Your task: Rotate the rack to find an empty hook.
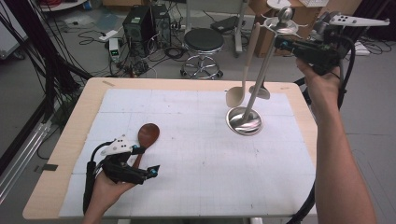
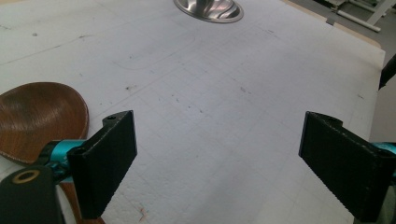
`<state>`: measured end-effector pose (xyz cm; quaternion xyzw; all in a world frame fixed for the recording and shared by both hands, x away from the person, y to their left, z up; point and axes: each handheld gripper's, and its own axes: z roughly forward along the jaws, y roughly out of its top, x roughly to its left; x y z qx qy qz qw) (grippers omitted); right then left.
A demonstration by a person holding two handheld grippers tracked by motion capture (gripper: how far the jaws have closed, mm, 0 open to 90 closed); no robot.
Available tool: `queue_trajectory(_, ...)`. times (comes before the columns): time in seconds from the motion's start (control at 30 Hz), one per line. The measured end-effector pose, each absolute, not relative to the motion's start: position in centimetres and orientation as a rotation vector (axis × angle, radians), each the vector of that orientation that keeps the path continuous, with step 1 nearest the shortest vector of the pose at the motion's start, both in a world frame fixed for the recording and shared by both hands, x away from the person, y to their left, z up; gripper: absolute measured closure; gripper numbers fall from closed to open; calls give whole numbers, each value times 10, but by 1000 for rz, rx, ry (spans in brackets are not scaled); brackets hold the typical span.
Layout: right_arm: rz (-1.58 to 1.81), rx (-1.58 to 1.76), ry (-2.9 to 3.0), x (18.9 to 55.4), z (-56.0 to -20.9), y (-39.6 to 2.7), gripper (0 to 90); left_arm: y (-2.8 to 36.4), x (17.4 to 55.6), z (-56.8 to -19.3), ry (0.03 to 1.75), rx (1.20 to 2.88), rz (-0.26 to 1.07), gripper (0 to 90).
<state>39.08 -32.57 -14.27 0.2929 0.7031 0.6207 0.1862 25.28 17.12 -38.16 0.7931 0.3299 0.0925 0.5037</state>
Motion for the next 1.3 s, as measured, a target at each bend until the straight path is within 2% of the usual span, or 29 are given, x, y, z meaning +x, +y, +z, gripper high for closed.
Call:
queue_trajectory(0.23, 1750, 831, 1983, 390, -143, -326, 897, 172, 253, -381, 802, 1913, 229, 118)
queue_trajectory(0.3, 1757, 824, 1993, 389, -143, -325, 823, 172, 252, -381, 805, 1907, 225, 118)
queue_trajectory(0.5, 1790, 803, 2023, 382, -150, -320, 710, 175, 252, -380, 810, 1904, 235, 118)
queue_trajectory(0.73, 1786, 808, 2087, 372, -171, -313, 536, 174, 252, -381, 815, 1905, 236, 118)
queue_trajectory(1.3, 1798, 838, 2192, 352, -233, -302, 392, 174, 251, -383, 820, 1912, 241, 118)
